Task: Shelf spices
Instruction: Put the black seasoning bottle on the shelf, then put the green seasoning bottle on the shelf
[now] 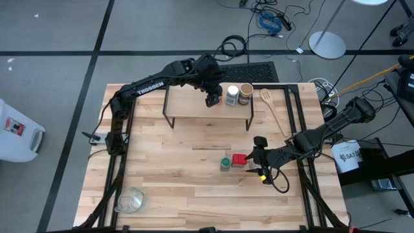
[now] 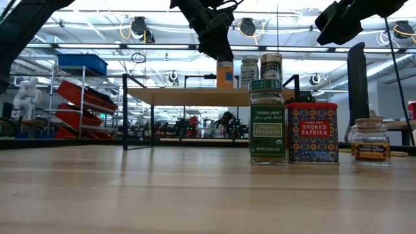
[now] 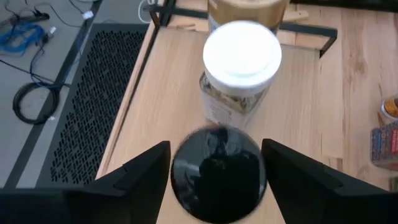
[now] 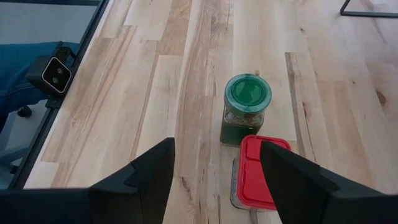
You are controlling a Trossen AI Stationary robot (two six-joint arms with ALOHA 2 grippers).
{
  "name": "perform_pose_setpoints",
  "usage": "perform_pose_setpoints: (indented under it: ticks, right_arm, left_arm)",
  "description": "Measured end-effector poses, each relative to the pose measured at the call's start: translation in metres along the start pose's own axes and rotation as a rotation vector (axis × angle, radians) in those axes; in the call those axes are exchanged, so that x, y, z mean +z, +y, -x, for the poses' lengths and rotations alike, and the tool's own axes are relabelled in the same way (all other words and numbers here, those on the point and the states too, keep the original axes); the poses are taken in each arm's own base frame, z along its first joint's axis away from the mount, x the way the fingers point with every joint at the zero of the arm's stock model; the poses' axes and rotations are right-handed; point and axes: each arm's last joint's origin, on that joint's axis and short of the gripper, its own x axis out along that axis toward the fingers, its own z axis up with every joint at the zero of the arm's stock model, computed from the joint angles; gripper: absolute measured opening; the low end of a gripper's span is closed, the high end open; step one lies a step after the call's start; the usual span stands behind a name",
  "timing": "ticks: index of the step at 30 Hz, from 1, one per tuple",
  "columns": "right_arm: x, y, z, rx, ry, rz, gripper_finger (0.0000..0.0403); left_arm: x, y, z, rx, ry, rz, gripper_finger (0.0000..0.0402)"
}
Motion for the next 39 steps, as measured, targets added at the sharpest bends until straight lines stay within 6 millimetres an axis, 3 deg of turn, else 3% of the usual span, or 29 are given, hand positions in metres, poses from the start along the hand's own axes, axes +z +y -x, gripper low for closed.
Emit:
perform_pose_setpoints:
  ticks: [9,14,18,21,26,29,33,39]
  right_arm:
    - [0.0,0.0,0.0,0.001,0.0,-0.003,0.0224]
    - [0.0,0.0,0.0,0.001,0.0,-0.003,0.0224]
    - [0.0,0.0,0.0,0.001,-0.001,-0.016,0.0224]
    - [0.001,0.0,0.0,0.002,-0.006,-0.032,0.0224]
    - [0.003,0.001,0.0,0.006,-0.026,-0.04,0.0224]
    - [0.003,0.001,0.0,0.007,-0.029,-0.047,0.0224]
    - [0.001,0.002,-0.007,-0.003,-0.002,-0.079,0.0224]
    - [-0.004,0.005,-0.024,-0.024,0.05,-0.064,0.0224]
  left_arm:
    - [0.005,0.0,0.007,0.012,-0.052,-0.007,0.0265]
    - [0.008,-0.007,0.029,0.012,-0.077,-0.011,0.0266]
    - [0.011,-0.026,0.061,0.009,-0.103,-0.023,0.0266]
    - [0.008,-0.051,0.081,-0.041,-0.077,-0.021,0.0266]
    - [0.002,-0.116,0.086,-0.171,0.009,-0.081,0.0266]
    - [-0.005,-0.16,0.076,-0.175,0.038,-0.171,0.0266]
    - [-0.019,-0.209,0.055,-0.044,0.038,-0.282,0.0266]
    - [-0.038,-0.249,0.021,-0.046,-0.03,-0.29,0.0289]
